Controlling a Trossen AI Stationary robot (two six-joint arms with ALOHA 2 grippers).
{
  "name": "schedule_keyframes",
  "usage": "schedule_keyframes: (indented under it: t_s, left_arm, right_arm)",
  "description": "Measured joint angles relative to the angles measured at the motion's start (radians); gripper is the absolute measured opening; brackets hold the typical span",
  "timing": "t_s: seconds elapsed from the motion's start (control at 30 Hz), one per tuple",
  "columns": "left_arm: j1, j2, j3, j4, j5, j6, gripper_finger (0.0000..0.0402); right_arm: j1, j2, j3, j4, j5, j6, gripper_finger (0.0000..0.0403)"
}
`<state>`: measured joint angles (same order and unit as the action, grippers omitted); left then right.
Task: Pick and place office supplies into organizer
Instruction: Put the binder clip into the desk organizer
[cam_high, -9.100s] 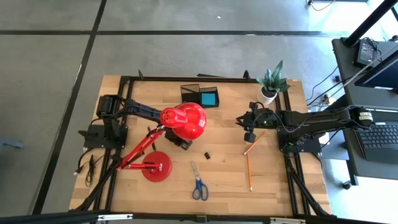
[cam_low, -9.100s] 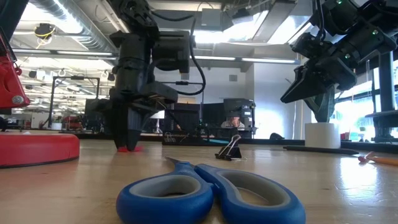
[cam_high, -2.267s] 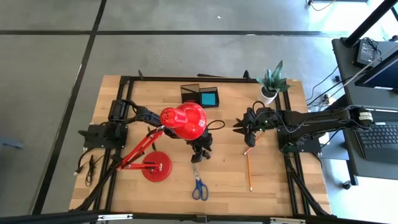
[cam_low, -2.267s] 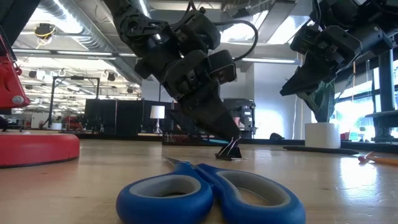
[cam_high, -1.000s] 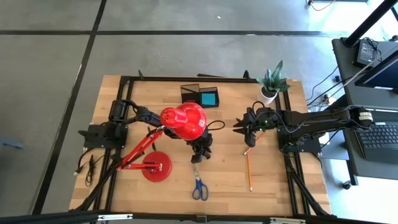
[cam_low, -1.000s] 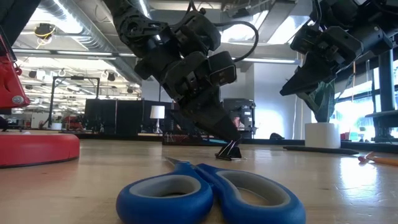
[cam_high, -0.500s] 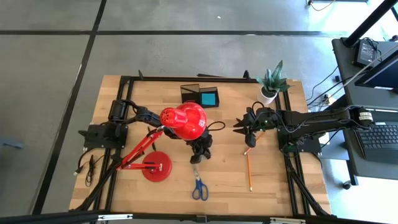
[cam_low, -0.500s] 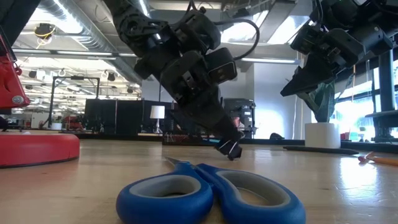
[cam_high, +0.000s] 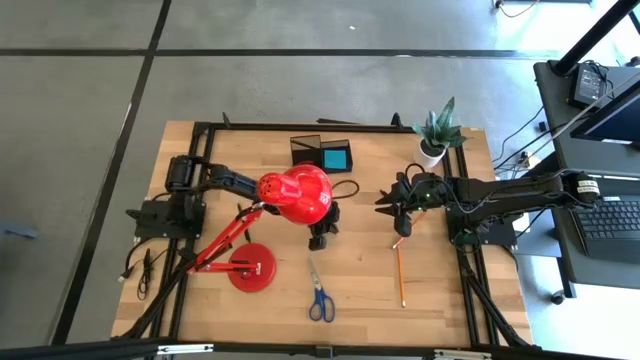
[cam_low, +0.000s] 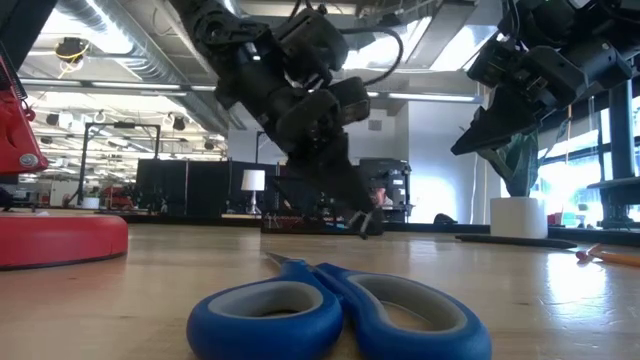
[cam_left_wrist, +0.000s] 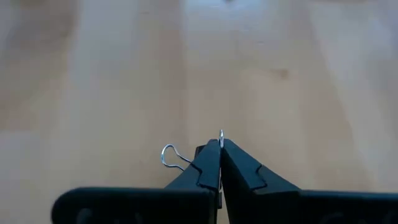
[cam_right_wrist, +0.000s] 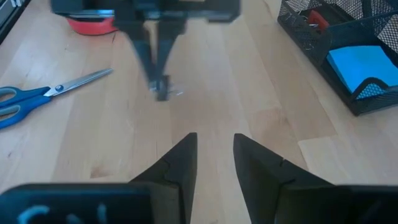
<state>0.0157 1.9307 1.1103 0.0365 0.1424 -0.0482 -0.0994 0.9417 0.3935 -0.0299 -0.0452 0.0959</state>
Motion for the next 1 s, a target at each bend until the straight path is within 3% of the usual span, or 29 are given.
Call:
schedule_keyframes:
  t_s: [0.37,0.87,1.0]
  left_arm:
    - [0.041,-0.123,0.002,-0.187,-0.406,0.040,0.0003]
    - [0.155,-0.136,0.002,-0.223,-0.684,-0.038,0.0003]
    - [0.201,-0.136,0.002,-0.223,-0.694,-0.073,0.0003]
  right_arm:
    - [0.000,0.000,0.000,0.002,0.032,-0.030,0.0108]
    - [0.000,0.000,0.000,0.013,0.063,-0.049,0.0108]
    - [0.000,0.000,0.000,0.012,0.062,-0.049,0.0108]
